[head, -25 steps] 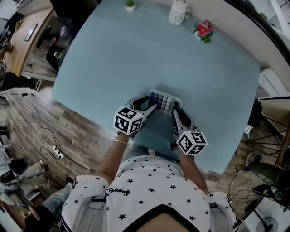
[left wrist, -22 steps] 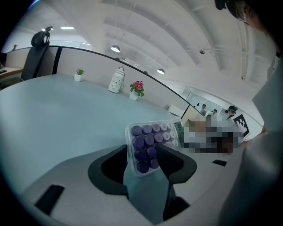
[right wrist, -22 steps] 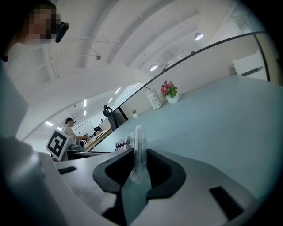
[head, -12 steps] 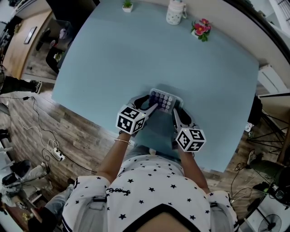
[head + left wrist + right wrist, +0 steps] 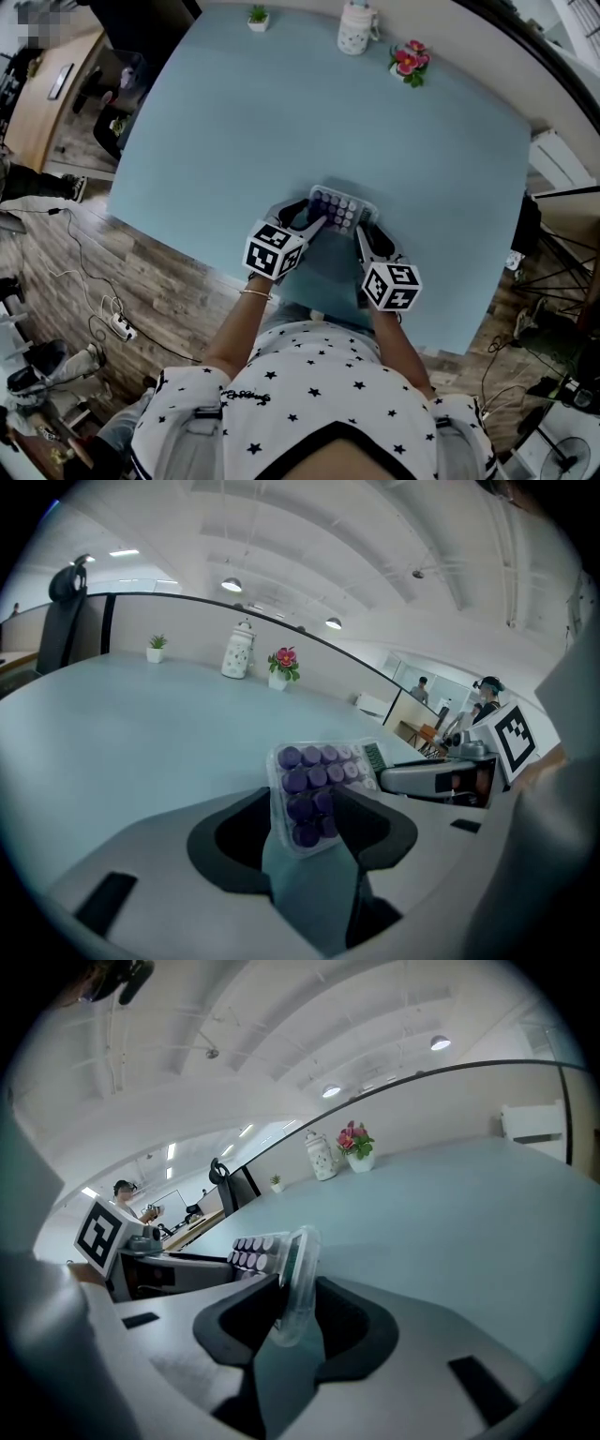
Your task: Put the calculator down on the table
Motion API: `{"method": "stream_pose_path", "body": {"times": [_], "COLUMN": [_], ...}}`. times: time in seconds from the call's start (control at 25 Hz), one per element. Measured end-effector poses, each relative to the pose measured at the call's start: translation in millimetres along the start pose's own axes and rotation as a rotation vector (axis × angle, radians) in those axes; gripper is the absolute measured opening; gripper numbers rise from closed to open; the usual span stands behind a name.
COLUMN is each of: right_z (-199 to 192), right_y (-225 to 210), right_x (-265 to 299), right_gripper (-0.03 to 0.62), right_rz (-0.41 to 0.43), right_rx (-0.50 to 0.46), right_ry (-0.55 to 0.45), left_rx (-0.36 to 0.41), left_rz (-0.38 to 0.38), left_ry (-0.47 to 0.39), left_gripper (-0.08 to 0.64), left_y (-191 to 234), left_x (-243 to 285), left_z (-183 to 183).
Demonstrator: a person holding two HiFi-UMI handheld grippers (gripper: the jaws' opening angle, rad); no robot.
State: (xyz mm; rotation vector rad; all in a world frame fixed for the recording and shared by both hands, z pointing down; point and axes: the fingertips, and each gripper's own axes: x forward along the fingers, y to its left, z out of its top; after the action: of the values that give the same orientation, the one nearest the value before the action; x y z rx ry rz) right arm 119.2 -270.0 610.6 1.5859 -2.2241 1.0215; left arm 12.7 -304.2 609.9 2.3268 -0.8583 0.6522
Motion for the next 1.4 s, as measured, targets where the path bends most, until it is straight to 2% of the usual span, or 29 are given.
{"method": "stream_pose_path", "body": {"times": [0.44,1.4], "right_z": [-3.8,-1.5], "right_y": [-4.7,-8.5], "right_x": [2.9,5.2], "right_gripper": [0.120,0.143], "right_rz": [-0.038,-0.086], "right_rx": [-0.057,-0.161], "right_ry": [0.041,0.056], "left_rx": [0.022,0.006], "left_rz": [0.009,0.021], "left_ry": [0.008,-0.001], "left_gripper": [0.221,0.227], "left_y": [-1.1,0.7], "left_x": [4.1,8.8], "left_z": [-0.6,-0.4]}}
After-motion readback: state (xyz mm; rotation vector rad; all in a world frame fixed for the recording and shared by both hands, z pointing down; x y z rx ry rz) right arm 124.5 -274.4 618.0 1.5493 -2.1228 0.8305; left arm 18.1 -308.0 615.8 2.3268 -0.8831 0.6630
